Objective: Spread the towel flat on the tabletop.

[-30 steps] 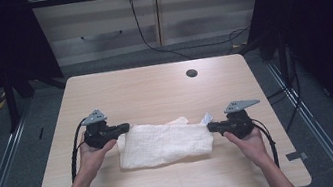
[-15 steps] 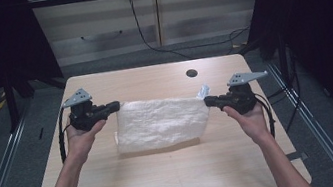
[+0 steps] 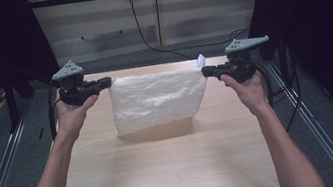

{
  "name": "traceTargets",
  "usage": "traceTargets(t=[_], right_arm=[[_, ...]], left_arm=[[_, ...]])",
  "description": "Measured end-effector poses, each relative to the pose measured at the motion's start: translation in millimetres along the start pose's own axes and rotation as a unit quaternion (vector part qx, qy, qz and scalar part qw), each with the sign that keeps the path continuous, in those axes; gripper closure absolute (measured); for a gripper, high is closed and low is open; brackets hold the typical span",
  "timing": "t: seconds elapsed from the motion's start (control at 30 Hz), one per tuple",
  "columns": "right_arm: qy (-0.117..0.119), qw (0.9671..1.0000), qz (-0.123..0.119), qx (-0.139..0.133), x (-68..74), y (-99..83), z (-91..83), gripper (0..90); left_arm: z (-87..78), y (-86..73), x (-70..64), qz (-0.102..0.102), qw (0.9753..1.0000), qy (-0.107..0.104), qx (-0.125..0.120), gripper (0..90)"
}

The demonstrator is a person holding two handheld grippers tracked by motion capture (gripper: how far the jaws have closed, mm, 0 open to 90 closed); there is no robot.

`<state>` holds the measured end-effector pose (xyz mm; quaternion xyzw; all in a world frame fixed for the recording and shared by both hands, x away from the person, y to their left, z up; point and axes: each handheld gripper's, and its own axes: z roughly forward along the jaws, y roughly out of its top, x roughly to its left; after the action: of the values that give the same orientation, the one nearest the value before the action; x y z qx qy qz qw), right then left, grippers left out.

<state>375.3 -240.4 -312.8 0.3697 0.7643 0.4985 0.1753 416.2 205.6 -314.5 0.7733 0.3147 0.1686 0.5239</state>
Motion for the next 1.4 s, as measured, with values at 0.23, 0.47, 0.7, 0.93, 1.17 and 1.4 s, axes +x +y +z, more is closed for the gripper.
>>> traceTargets(t=[0.23,0.47,0.7,0.93,1.17,1.4], right_arm=[[-0.016,0.9997,0.012,-0.017,-12.7,28.4,4.3,87.3],[-0.034,0.9981,0.026,-0.045,-29.1,54.2,12.2,87.5],[-0.029,0.9988,0.023,-0.032,-26.2,35.3,14.2,87.4],[0.002,0.9997,0.022,0.004,-7.5,-10.8,13.1,87.5],[0.026,0.9993,0.019,0.021,8.1,-39.7,12.4,87.4],[0.045,0.9979,0.038,0.027,14.2,-79.9,7.5,87.4]], left_arm=[[-0.3,42.4,5.1,0.012,0.9998,0.014,0.006,88.3],[9.2,55.2,16.9,-0.009,0.9996,0.027,-0.005,88.2],[17.2,19.9,9.3,0.002,0.9999,0.014,0.000,88.3],[8.2,-21.5,2.1,-0.011,0.9994,-0.010,0.031,88.3],[-2.1,-45.7,-10.1,-0.009,0.9989,-0.028,0.037,88.2],[-14.1,-81.7,-26.1,-0.011,0.9981,-0.045,0.041,88.2]])
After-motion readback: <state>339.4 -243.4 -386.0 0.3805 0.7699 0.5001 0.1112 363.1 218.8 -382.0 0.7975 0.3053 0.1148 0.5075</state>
